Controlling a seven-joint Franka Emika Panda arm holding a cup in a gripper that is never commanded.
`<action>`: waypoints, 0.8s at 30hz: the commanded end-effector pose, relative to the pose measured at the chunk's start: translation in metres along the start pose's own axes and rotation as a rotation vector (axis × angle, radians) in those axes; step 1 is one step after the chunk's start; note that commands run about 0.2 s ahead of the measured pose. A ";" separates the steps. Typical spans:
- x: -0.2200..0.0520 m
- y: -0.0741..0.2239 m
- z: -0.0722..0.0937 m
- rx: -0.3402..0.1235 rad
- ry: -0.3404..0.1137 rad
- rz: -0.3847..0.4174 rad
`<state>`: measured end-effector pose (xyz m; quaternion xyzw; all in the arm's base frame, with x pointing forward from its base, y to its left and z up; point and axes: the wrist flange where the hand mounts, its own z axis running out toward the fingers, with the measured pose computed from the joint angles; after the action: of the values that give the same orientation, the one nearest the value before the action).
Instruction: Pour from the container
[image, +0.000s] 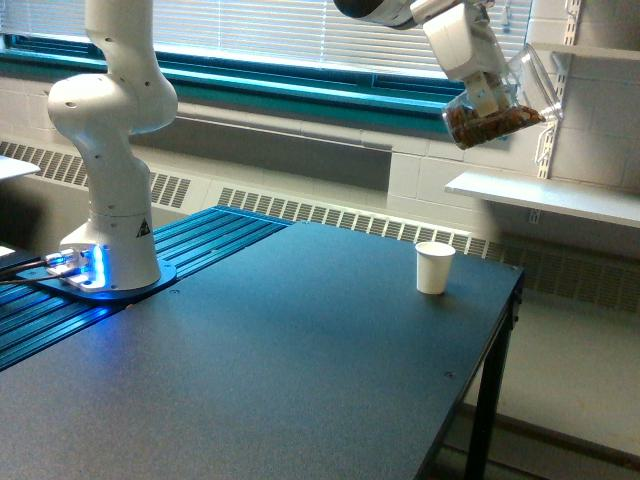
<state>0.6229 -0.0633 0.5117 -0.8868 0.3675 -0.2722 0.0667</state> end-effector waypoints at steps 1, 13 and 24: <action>0.005 0.006 0.002 -0.009 0.004 0.010; 0.002 0.002 0.001 -0.008 0.010 -0.002; -0.027 -0.018 0.009 -0.013 -0.013 -0.064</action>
<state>0.6227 -0.0590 0.5020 -0.8931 0.3575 -0.2681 0.0519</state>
